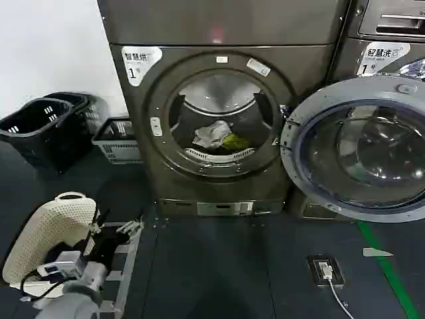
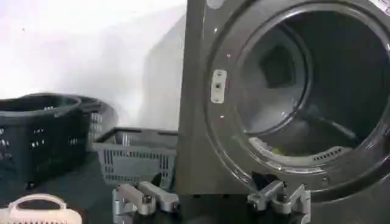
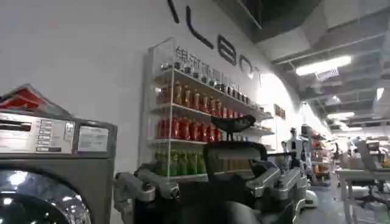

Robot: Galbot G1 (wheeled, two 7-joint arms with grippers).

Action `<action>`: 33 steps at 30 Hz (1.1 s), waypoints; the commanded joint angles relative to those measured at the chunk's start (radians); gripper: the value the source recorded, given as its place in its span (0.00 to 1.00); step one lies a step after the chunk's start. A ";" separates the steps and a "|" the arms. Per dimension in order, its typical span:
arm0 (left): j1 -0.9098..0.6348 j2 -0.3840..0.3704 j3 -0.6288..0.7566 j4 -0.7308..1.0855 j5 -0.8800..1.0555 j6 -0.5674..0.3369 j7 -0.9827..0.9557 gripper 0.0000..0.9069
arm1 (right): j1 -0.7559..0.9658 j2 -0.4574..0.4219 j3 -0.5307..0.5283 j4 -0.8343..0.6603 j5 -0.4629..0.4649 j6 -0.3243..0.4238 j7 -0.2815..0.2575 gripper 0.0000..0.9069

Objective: Grasp the clothes from the dryer.

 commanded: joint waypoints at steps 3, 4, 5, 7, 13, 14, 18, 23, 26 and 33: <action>0.001 0.001 -0.004 -0.006 0.001 -0.001 0.002 1.00 | -0.006 0.003 -0.018 -0.011 -0.058 0.003 -0.018 1.00; 0.000 0.001 -0.007 -0.008 -0.001 -0.002 0.002 1.00 | -0.007 0.002 -0.024 -0.017 -0.081 0.001 -0.045 1.00; -0.001 0.002 -0.009 -0.010 -0.002 -0.002 0.002 1.00 | -0.006 0.002 -0.028 -0.025 -0.093 -0.001 -0.066 1.00; 0.000 0.004 -0.012 -0.017 -0.004 -0.002 0.003 1.00 | -0.004 -0.002 -0.044 -0.036 -0.104 0.024 -0.064 1.00; 0.009 0.007 -0.017 -0.043 -0.010 -0.001 0.005 1.00 | -0.005 -0.010 -0.046 -0.040 -0.106 0.036 -0.059 1.00; 0.010 0.008 -0.018 -0.045 -0.011 -0.002 0.005 1.00 | -0.005 -0.007 -0.046 -0.039 -0.106 0.039 -0.058 1.00; 0.013 0.013 -0.028 -0.055 -0.019 0.000 0.005 1.00 | -0.005 -0.001 -0.046 -0.039 -0.105 0.051 -0.054 1.00; 0.020 0.014 -0.036 -0.057 -0.024 -0.003 0.005 1.00 | -0.006 0.002 -0.046 -0.034 -0.104 0.056 -0.054 1.00; 0.020 0.012 -0.035 -0.058 -0.024 -0.003 0.005 1.00 | -0.007 0.001 -0.047 -0.032 -0.102 0.058 -0.054 1.00; 0.018 0.010 -0.024 -0.050 -0.021 -0.004 0.005 1.00 | -0.008 0.002 -0.048 -0.026 -0.101 0.060 -0.056 1.00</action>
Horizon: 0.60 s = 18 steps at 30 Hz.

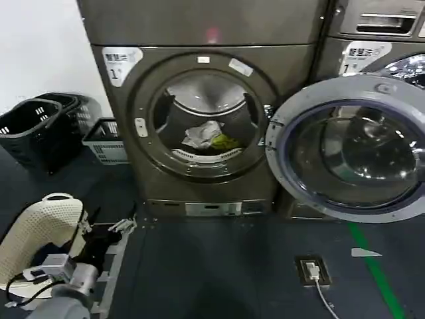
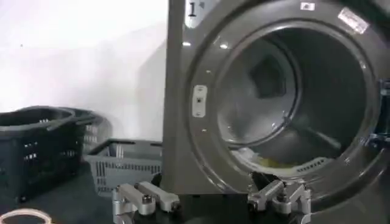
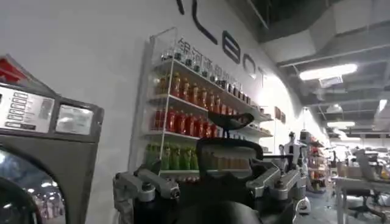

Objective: Grasp the clothes from the dryer.

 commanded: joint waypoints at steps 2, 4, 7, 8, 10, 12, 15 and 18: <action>-0.004 -0.001 0.005 0.007 0.003 0.000 0.000 1.00 | 0.000 0.000 -0.002 0.002 -0.003 0.002 -0.002 1.00; -0.004 -0.004 0.011 0.007 0.005 0.000 0.001 1.00 | 0.001 -0.001 -0.005 0.004 -0.003 0.002 -0.002 1.00; -0.003 -0.010 0.011 0.010 0.007 -0.002 0.002 1.00 | 0.002 -0.004 -0.009 0.007 -0.003 0.003 -0.003 1.00; -0.003 -0.013 0.010 0.008 0.008 -0.003 0.002 1.00 | 0.003 -0.005 -0.009 0.008 -0.003 0.003 -0.003 1.00; -0.003 -0.016 0.011 0.007 0.009 -0.003 0.002 1.00 | 0.002 -0.005 -0.009 0.007 -0.003 0.004 -0.004 1.00; -0.003 -0.018 0.013 0.005 0.009 -0.003 0.003 1.00 | 0.003 -0.002 -0.011 0.009 -0.003 0.007 -0.003 1.00; -0.005 -0.021 0.014 0.003 0.010 -0.003 0.005 1.00 | -0.002 -0.002 -0.012 0.007 -0.004 0.028 0.001 1.00; -0.003 -0.018 0.013 0.001 0.009 -0.004 0.007 1.00 | -0.005 0.000 -0.014 0.005 -0.003 0.057 0.002 1.00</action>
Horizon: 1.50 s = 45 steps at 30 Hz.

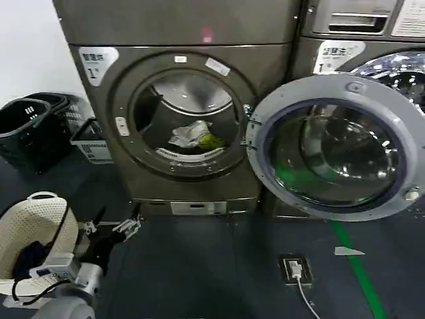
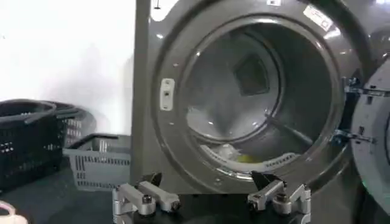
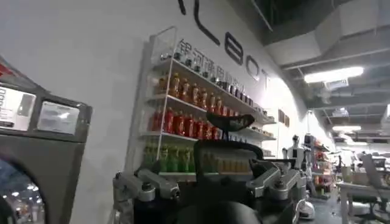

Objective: Grasp the clothes from the dryer.

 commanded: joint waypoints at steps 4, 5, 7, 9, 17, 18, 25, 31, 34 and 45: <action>0.001 0.000 0.000 -0.006 -0.001 -0.001 0.001 1.00 | 0.002 0.006 -0.001 0.009 0.022 0.019 -0.005 1.00; 0.001 -0.001 0.000 -0.007 -0.001 0.000 0.002 1.00 | 0.002 0.006 0.000 0.009 0.023 0.019 -0.005 1.00; 0.001 -0.001 0.001 -0.010 -0.001 0.000 0.003 1.00 | 0.003 0.005 -0.001 0.009 0.027 0.022 -0.004 1.00; 0.001 -0.001 -0.001 -0.014 -0.002 0.000 0.004 1.00 | 0.004 0.005 0.001 0.008 0.034 0.028 -0.005 1.00; 0.010 0.003 -0.007 -0.026 -0.004 -0.003 0.006 1.00 | 0.001 0.011 0.003 0.015 0.047 0.042 -0.011 1.00; 0.011 0.004 -0.008 -0.026 -0.005 -0.003 0.006 1.00 | 0.002 0.012 0.003 0.015 0.047 0.043 -0.011 1.00; 0.009 0.003 -0.003 -0.021 -0.003 -0.003 0.007 1.00 | 0.004 0.008 0.000 0.014 0.053 0.049 -0.013 1.00; 0.006 0.006 -0.001 -0.016 -0.003 -0.004 0.009 1.00 | 0.002 0.007 0.002 0.014 0.054 0.050 -0.011 1.00; 0.003 0.008 0.001 -0.012 -0.004 -0.004 0.010 1.00 | 0.001 0.007 0.003 0.015 0.054 0.051 -0.012 1.00; -0.012 0.007 0.009 0.005 -0.001 -0.007 0.011 1.00 | -0.004 0.011 0.013 0.015 0.055 0.052 -0.014 1.00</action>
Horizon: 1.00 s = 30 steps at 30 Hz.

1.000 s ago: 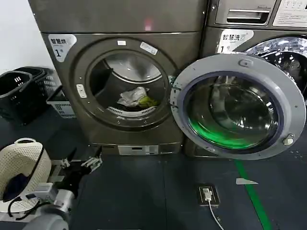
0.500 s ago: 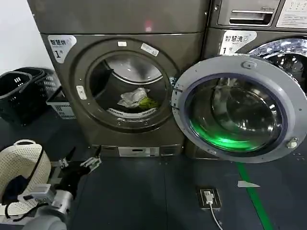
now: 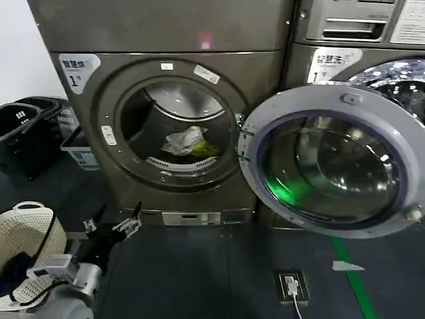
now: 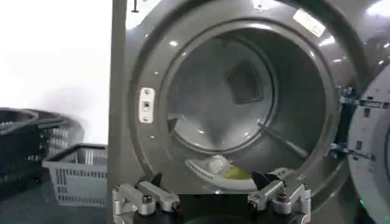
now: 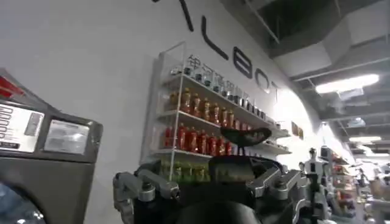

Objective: Grasp the clothes from the dryer.

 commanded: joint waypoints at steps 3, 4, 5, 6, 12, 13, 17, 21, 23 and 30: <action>-0.001 0.001 0.000 0.002 0.001 -0.002 0.000 1.00 | 0.001 0.001 0.000 0.002 0.001 0.000 -0.002 1.00; 0.000 0.001 -0.001 0.002 0.000 -0.002 0.000 1.00 | 0.001 0.002 -0.001 0.003 0.001 0.000 -0.003 1.00; -0.001 0.003 -0.003 0.003 0.000 -0.002 0.000 1.00 | 0.002 0.004 -0.003 0.005 0.000 0.000 -0.003 1.00; -0.001 0.004 -0.004 0.003 -0.001 -0.002 0.000 1.00 | 0.003 0.005 -0.004 0.005 0.001 0.000 -0.003 1.00; 0.000 0.003 -0.006 0.003 0.000 -0.002 0.000 1.00 | 0.007 0.006 -0.009 0.007 0.000 0.001 -0.005 1.00; 0.000 0.003 -0.005 0.003 0.000 -0.002 0.000 1.00 | 0.007 0.007 -0.011 0.007 -0.001 0.000 -0.005 1.00; 0.001 0.002 -0.005 0.003 0.000 -0.002 0.000 1.00 | 0.007 0.008 -0.012 0.008 -0.002 0.001 -0.006 1.00; 0.002 0.002 -0.004 0.002 0.001 -0.002 0.001 1.00 | 0.007 0.006 -0.011 0.006 -0.001 0.002 -0.006 1.00; 0.002 0.004 -0.004 0.002 0.001 -0.002 0.001 1.00 | 0.007 0.007 -0.010 0.006 -0.001 0.002 -0.006 1.00; 0.005 0.007 -0.003 0.001 0.000 -0.002 0.001 1.00 | 0.005 0.008 -0.009 0.009 0.000 0.002 -0.006 1.00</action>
